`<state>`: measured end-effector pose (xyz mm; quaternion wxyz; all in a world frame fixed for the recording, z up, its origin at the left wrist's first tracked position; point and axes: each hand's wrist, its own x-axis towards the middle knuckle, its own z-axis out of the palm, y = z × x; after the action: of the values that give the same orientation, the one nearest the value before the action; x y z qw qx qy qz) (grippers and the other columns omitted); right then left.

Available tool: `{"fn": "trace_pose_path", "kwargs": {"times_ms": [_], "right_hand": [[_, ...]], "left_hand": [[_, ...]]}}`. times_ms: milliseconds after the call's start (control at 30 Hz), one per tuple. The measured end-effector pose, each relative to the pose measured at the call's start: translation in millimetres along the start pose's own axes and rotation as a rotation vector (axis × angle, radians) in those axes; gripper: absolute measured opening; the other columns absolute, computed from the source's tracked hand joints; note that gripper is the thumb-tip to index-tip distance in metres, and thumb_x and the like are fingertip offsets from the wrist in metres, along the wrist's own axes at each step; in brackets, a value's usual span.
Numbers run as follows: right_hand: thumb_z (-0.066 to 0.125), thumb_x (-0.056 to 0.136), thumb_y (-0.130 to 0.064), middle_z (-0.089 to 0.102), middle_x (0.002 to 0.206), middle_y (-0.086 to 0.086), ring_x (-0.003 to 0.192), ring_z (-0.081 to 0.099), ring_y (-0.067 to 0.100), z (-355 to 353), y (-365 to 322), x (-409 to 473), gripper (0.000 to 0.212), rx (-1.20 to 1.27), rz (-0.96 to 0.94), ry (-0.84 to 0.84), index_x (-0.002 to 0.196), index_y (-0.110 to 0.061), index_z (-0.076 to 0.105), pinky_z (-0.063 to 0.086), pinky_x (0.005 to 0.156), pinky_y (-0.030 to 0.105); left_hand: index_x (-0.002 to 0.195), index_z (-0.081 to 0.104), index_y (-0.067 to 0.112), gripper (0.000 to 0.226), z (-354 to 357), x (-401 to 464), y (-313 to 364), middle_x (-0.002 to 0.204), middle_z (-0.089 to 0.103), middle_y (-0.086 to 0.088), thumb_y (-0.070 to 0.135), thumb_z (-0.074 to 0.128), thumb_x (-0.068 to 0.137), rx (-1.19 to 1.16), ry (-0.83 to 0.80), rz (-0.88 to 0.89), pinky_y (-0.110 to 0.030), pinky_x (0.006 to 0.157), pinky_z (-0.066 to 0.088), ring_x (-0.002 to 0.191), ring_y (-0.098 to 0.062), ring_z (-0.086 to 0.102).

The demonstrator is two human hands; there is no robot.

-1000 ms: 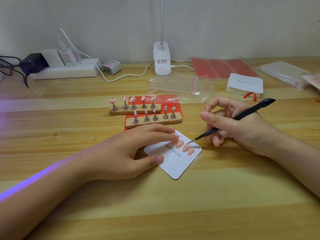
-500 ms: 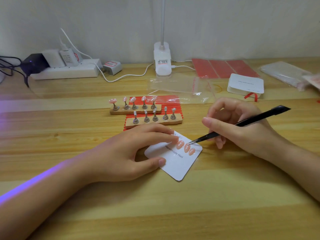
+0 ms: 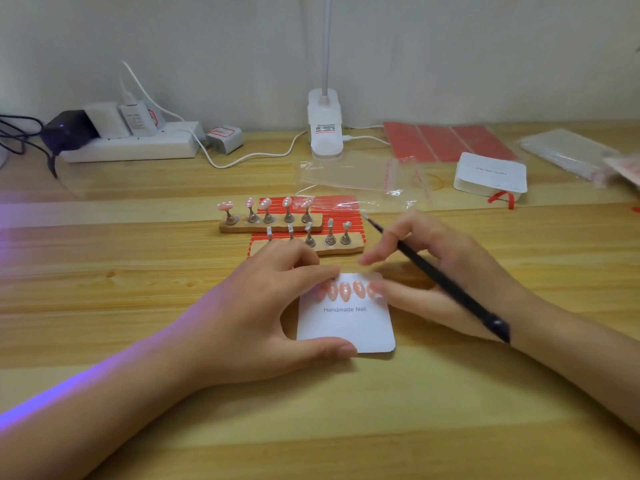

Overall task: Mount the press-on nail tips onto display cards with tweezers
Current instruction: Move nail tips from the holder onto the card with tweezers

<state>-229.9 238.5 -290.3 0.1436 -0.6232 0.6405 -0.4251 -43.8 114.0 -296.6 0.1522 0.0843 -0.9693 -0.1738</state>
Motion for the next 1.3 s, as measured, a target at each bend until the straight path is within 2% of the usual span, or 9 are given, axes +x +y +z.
{"fn": "trace_pose_path", "kwargs": {"times_ms": [100,200,367,467,567,667,833,1200,1300], "right_hand": [[0.07,0.078,-0.016,0.069,0.094,-0.015,0.097,0.06,-0.008,2.3,0.3,1.9,0.024,0.006,0.026,-0.119,0.091,-0.021,0.051,0.046,0.086,0.011],[0.07,0.078,-0.011,0.07,0.093,-0.009,0.095,0.064,-0.001,1.9,1.0,4.3,0.023,0.038,0.018,-0.153,0.091,-0.015,0.051,0.048,0.089,0.018],[0.071,0.078,-0.006,0.07,0.089,-0.004,0.09,0.066,0.002,4.1,2.6,5.6,0.024,0.039,-0.032,-0.132,0.087,-0.016,0.051,0.051,0.082,0.017],[0.072,0.078,-0.006,0.069,0.084,-0.001,0.082,0.067,0.012,5.8,3.7,3.7,0.029,-0.003,-0.087,-0.088,0.085,-0.025,0.051,0.054,0.079,0.027],[0.072,0.077,-0.008,0.065,0.082,0.0,0.076,0.065,0.016,8.4,5.3,3.3,0.021,-0.07,-0.148,-0.059,0.088,-0.017,0.056,0.054,0.071,0.032],[0.07,0.077,-0.01,0.065,0.082,0.0,0.077,0.066,0.016,10.0,5.1,2.3,0.018,-0.059,-0.153,-0.04,0.087,-0.016,0.056,0.055,0.07,0.03],[0.073,0.077,-0.005,0.067,0.082,-0.004,0.083,0.066,0.009,8.2,3.0,0.2,0.021,-0.02,-0.1,-0.041,0.084,-0.016,0.057,0.052,0.078,0.018],[0.075,0.075,-0.008,0.068,0.081,-0.007,0.086,0.065,0.009,8.7,-1.1,-0.4,0.019,-0.02,-0.053,-0.034,0.086,-0.013,0.06,0.052,0.08,0.019],[0.074,0.074,-0.017,0.069,0.085,-0.008,0.09,0.064,0.009,6.7,-1.6,-1.9,0.021,-0.026,-0.035,-0.031,0.088,-0.017,0.059,0.052,0.082,0.023]], "left_hand": [[0.122,0.059,0.021,0.059,0.4,0.4,0.3,0.099,0.048,0.007,0.06,0.048,0.08,-0.009,0.001,-0.016,-0.025,0.083,0.037,0.094,-0.009,0.043],[0.121,0.059,0.017,0.055,1.4,0.9,-0.4,0.099,0.049,0.005,0.054,0.049,0.081,-0.002,-0.003,-0.018,-0.027,0.083,0.037,0.094,-0.009,0.043],[0.121,0.06,0.019,0.056,1.3,1.2,-0.5,0.098,0.048,0.008,0.055,0.05,0.079,-0.024,0.005,-0.035,-0.026,0.083,0.037,0.093,-0.007,0.043],[0.12,0.06,0.02,0.057,1.8,1.3,-0.5,0.098,0.048,0.009,0.056,0.051,0.078,-0.031,0.007,-0.04,-0.025,0.083,0.037,0.093,-0.006,0.042],[0.12,0.06,0.021,0.059,2.2,1.5,-0.4,0.099,0.048,0.01,0.058,0.05,0.076,-0.054,0.012,-0.057,-0.025,0.085,0.039,0.095,-0.005,0.042],[0.12,0.061,0.02,0.059,1.8,1.9,-0.4,0.098,0.048,0.009,0.058,0.051,0.076,-0.06,0.007,-0.058,-0.026,0.084,0.039,0.095,-0.006,0.043],[0.12,0.061,0.021,0.059,1.5,1.9,-0.2,0.098,0.049,0.008,0.058,0.051,0.075,-0.062,0.009,-0.063,-0.024,0.084,0.038,0.095,-0.006,0.043],[0.118,0.062,0.021,0.058,1.4,2.6,-0.7,0.097,0.049,0.009,0.058,0.052,0.074,-0.073,0.012,-0.065,-0.02,0.085,0.036,0.094,-0.005,0.043],[0.117,0.062,0.021,0.057,1.3,2.7,-1.2,0.097,0.049,0.009,0.058,0.053,0.074,-0.074,0.011,-0.062,-0.02,0.085,0.036,0.094,-0.004,0.043]]}}
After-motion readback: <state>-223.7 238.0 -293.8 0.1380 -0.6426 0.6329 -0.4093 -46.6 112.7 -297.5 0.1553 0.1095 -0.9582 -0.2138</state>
